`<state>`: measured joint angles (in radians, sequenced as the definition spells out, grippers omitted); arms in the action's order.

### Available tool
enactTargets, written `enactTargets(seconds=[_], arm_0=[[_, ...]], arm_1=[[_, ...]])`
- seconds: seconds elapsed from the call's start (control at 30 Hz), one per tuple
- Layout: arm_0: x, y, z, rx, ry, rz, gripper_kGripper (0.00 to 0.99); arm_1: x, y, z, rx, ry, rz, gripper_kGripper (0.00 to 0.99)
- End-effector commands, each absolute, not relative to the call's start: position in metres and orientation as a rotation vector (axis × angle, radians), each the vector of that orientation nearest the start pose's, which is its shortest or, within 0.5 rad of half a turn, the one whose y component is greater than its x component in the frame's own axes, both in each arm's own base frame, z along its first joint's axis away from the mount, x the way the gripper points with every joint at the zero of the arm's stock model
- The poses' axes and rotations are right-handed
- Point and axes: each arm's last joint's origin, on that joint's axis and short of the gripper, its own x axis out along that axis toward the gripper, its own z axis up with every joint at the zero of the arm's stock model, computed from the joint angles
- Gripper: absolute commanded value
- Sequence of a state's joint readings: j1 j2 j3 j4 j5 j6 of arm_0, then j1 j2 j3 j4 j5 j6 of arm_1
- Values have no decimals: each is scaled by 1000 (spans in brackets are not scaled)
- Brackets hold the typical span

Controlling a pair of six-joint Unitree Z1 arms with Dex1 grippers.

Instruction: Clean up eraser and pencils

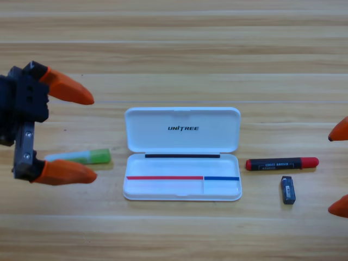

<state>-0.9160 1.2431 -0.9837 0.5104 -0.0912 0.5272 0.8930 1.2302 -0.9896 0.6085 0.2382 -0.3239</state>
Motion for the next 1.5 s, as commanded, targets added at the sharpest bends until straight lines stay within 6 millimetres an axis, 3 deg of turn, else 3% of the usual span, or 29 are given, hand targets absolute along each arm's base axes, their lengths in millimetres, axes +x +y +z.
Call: enactTargets(seconds=[0.03, 0.43, 0.53, 0.63, 0.73, 0.8, 0.9, 1.03, 1.17, 1.3, 1.5], arm_0=[[118, -170, 342, 805, 516, -1187, 989], [124, -178, 351, 846, 565, -1214, 990], [136, -190, 364, 918, 606, -1215, 990], [157, -192, 373, 1009, 630, -1094, 990], [182, -192, 373, 1119, 684, -984, 990], [201, -187, 366, 1196, 724, -904, 990], [230, -176, 349, 1257, 823, -837, 990], [262, -166, 329, 1233, 990, -835, 988], [278, -160, 315, 1200, 1063, -837, 986], [295, -163, 288, 1164, 1170, -881, 983], [307, -169, 261, 1131, 1245, -941, 982]], arm_1=[[108, 158, 334, -581, 720, 1205, 990], [111, 161, 329, -553, 775, 1153, 990], [123, 167, 327, -567, 833, 1031, 990], [135, 172, 327, -554, 928, 973, 988], [157, 183, 327, -460, 1043, 800, 986], [169, 188, 322, -359, 1099, 650, 985], [177, 195, 305, -344, 1172, 606, 982], [185, 202, 275, -265, 1296, 457, 985], [196, 208, 252, -264, 1338, 303, 986], [210, 212, 230, -224, 1385, 189, 986], [222, 220, 206, -115, 1388, 182, 977]])
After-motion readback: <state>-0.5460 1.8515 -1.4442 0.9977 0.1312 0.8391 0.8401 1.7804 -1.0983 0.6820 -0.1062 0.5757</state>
